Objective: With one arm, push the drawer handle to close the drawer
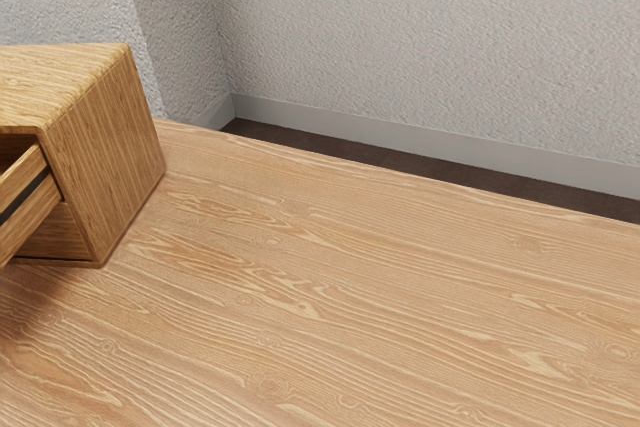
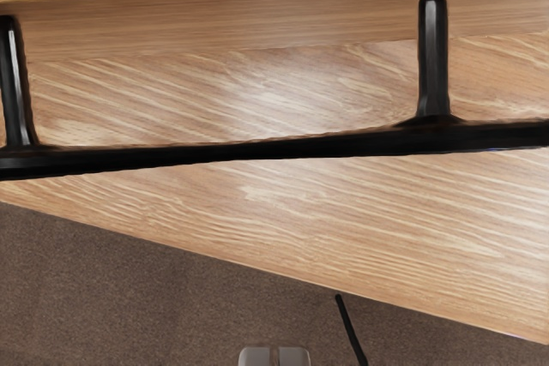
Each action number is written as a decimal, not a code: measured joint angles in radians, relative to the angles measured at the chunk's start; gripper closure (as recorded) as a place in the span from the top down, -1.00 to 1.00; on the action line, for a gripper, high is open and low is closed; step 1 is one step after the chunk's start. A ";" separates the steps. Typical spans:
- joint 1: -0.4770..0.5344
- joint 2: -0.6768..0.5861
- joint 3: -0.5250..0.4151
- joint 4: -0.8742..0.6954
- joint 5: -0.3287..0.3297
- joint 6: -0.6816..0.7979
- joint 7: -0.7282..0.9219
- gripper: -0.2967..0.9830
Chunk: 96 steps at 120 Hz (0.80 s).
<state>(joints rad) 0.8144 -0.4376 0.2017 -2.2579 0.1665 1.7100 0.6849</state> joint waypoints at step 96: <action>0.001 0.104 -0.075 0.076 -0.046 0.031 -0.097 -0.69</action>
<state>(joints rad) 0.8150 -0.3332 0.1268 -2.1815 0.1208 1.7408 0.5876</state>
